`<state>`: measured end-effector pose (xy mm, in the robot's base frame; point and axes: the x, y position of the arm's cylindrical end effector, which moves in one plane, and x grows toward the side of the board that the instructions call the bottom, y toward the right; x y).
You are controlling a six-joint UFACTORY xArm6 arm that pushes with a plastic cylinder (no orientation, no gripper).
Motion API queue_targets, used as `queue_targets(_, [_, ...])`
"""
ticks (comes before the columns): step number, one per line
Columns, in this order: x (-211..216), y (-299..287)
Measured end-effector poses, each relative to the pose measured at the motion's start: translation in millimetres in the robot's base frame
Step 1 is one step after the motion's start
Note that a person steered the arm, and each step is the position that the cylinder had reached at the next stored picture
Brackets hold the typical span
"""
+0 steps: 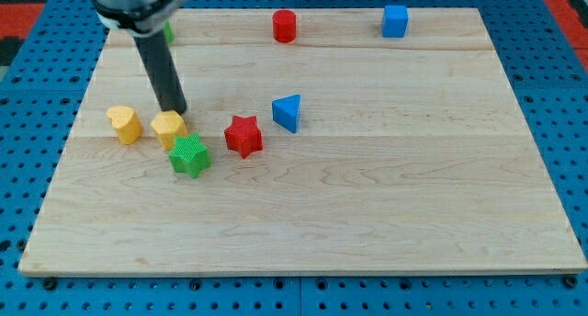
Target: Move the green star vertically below the red star
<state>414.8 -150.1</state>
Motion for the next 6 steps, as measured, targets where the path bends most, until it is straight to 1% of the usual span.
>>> queue_targets(1, [-8.1,-8.5])
queue_targets(2, [27.4,-7.1])
queue_targets(3, [38.6,3.6])
queue_targets(4, [-8.1,1.7])
queue_targets(5, [-25.4,-36.5])
queue_targets(6, [-3.2,-44.0])
